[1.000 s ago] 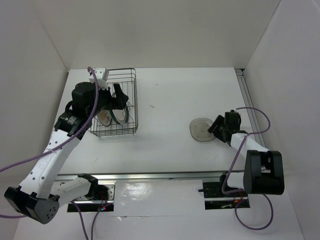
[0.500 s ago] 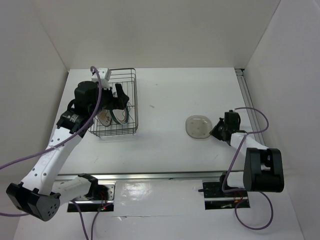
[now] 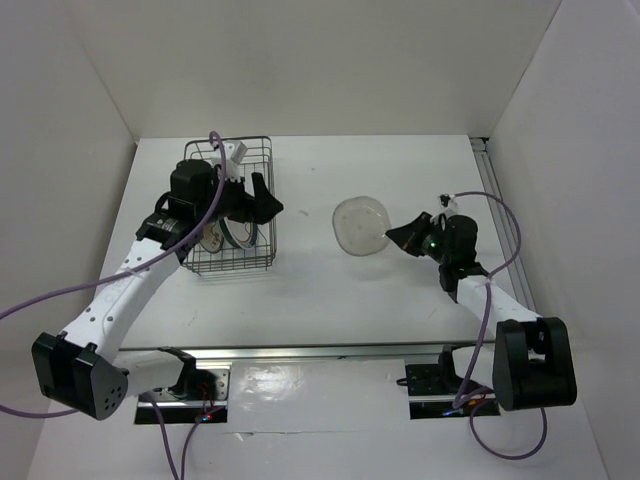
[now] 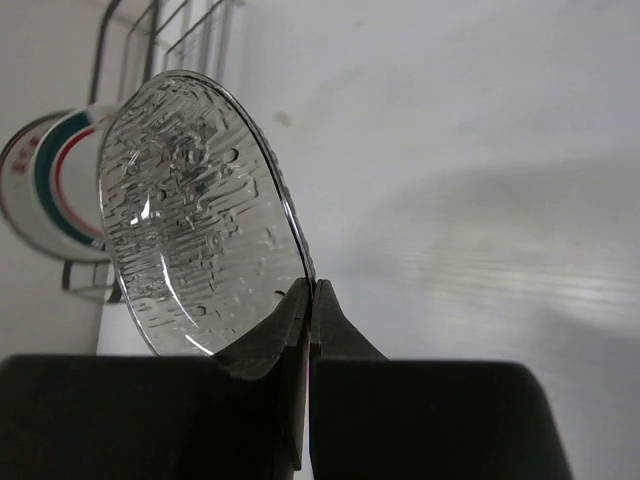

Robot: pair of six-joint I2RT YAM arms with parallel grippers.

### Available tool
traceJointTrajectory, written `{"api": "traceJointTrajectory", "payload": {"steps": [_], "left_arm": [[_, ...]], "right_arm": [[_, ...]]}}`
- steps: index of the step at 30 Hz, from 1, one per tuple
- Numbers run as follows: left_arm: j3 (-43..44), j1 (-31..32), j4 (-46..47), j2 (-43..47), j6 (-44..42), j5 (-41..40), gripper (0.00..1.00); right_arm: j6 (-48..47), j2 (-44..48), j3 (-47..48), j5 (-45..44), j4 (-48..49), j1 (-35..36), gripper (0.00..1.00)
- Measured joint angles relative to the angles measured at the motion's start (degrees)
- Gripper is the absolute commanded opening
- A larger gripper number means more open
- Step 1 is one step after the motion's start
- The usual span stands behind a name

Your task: Load the plates into the dish rack

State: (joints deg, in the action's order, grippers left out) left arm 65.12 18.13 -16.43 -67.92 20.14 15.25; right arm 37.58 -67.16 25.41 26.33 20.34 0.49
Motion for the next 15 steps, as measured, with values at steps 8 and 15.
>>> {"api": "traceJointTrajectory", "payload": {"steps": [8, 15], "left_arm": [[-2.62, 0.02, 6.58, -3.19, 3.48, 8.35, 0.93], [-2.93, 0.0, 8.07, -5.95, 5.27, 12.2, 0.9]], "right_arm": [[-3.98, -1.11, 2.19, 5.09, 8.55, 15.69, 0.0], [-7.85, -2.82, 6.23, 4.02, 10.58, 23.23, 0.0]]}}
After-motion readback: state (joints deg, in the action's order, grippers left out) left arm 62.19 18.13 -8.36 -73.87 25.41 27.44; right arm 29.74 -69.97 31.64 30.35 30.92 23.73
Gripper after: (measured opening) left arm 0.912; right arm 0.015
